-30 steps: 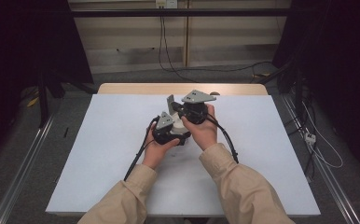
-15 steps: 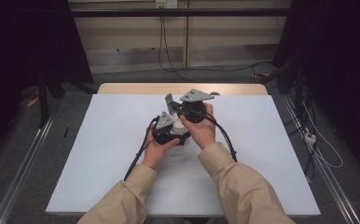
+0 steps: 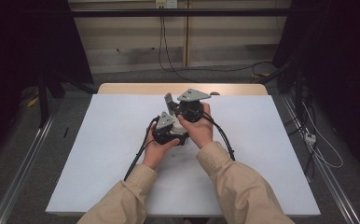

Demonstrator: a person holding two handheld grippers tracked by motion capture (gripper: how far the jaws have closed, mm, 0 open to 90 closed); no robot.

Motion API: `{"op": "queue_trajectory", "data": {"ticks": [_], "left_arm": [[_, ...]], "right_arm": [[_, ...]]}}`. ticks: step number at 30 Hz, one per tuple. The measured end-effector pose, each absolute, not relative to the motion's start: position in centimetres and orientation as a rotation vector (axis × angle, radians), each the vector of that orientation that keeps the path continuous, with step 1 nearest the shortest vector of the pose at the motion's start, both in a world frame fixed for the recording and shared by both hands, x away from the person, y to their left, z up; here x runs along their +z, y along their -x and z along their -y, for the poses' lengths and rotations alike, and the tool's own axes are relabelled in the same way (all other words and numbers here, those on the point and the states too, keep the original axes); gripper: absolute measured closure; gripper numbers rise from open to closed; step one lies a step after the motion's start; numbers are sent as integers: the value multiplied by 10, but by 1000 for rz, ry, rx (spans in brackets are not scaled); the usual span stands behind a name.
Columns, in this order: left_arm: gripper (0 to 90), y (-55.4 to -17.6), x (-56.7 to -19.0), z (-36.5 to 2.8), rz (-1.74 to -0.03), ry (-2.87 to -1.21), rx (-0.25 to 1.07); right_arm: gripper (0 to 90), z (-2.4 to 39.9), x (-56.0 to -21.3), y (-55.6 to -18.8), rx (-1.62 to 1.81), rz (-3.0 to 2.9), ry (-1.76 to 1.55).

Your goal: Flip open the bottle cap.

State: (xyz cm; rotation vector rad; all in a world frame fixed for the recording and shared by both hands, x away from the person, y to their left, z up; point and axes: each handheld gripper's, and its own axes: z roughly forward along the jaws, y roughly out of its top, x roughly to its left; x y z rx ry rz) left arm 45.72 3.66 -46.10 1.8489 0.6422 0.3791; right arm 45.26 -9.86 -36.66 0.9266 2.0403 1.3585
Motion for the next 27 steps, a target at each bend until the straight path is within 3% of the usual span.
{"op": "queue_trajectory", "data": {"ticks": [27], "left_arm": [[186,-457,-461,-36,-646,-1851,401]], "right_arm": [[900,98,-374,-462,1370,-2041,-943]]}}
